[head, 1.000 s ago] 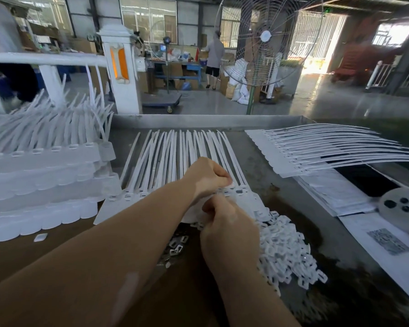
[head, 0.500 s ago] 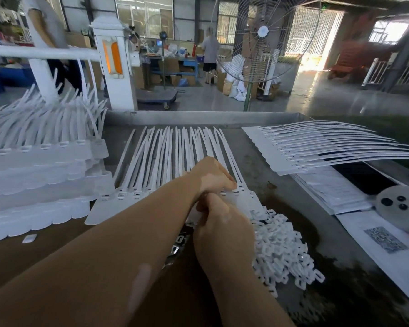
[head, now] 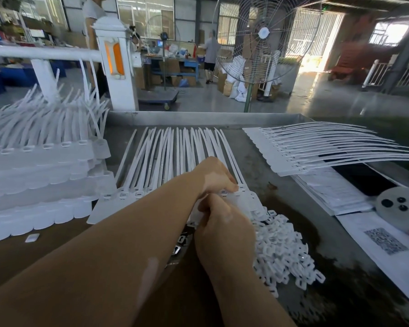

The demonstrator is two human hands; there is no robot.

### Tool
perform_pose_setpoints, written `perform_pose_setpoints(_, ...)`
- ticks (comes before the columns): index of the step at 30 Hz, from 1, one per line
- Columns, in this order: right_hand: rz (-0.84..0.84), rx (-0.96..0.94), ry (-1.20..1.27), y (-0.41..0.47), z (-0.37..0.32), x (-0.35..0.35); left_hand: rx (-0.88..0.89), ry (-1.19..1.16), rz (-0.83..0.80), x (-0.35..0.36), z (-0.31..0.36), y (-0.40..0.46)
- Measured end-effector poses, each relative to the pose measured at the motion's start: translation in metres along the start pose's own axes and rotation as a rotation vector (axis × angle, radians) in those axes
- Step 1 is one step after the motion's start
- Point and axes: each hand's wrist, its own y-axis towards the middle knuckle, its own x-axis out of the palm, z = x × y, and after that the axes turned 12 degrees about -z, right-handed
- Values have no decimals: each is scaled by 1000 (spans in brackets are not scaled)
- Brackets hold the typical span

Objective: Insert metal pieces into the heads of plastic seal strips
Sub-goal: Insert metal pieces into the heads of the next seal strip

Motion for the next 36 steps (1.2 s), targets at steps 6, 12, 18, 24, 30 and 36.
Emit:
perform_pose_setpoints(6, 9, 13, -6, -1, 0, 0, -20, -20, -5, 0, 1, 0)
perform_pose_setpoints(12, 7, 16, -20, -1, 1, 1, -68, 30, -44, -1, 8, 0)
perform_pose_setpoints(18, 10, 27, -21, -2, 0, 1, -97, 26, -31, 2, 7, 3)
perform_pose_setpoints(24, 16, 4, -10, -2, 1, -1, -89, 96, -23, 4, 7, 1)
perform_pose_setpoints(30, -52, -8, -53, -3, 4, -1, -19, -58, 59, -12, -2, -20)
perform_pose_setpoints(36, -98, -31, 12, -3, 3, -4, 46, -84, 213, -41, -36, -69)
